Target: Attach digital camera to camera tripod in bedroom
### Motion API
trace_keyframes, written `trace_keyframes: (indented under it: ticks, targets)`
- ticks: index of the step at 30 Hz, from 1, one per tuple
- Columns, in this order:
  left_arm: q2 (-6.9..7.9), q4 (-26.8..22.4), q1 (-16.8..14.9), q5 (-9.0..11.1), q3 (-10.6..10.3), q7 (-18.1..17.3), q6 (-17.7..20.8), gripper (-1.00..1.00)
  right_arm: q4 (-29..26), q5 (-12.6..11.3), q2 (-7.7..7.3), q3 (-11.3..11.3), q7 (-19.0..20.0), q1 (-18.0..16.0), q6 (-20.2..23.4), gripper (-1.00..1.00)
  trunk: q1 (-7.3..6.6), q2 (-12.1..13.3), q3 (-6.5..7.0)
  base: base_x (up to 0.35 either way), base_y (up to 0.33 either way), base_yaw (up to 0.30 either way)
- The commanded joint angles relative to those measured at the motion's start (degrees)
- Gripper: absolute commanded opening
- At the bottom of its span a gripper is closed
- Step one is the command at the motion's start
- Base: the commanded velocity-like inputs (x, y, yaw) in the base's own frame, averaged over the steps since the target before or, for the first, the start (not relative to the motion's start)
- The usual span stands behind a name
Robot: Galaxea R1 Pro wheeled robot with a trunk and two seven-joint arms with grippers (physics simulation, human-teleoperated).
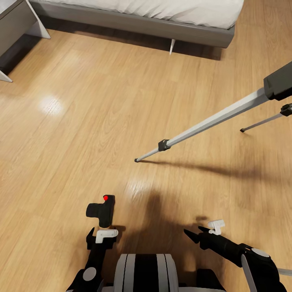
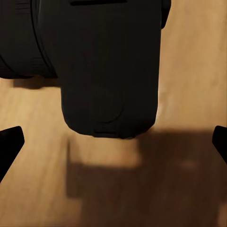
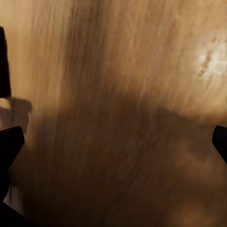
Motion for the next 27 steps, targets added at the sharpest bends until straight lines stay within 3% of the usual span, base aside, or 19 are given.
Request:
trace_keyframes:
  ticks: [1,14,27]
  targets:
    - [0.01,0.06,-0.02,-0.6,-0.09,0.45,-0.02,1.0,-0.04,0.17,0.01,-0.1,0.34,-0.03,0.36,1.0,-0.01,-0.01,-0.03,0.002,0.0,0.0]
    - [-0.13,0.47,-0.02,-0.59,-0.09,0.45,0.15,1.0,-0.1,0.17,-0.06,-0.08,0.41,-0.03,0.44,1.0,-0.01,-0.01,-0.03,0.012,0.0,0.0]
    - [-0.26,0.46,-0.02,-0.51,-0.14,0.44,0.16,1.0,-0.03,0.17,0.01,-0.04,0.43,-0.03,0.45,1.0,-0.01,-0.01,-0.03,0.232,0.0,0.0]
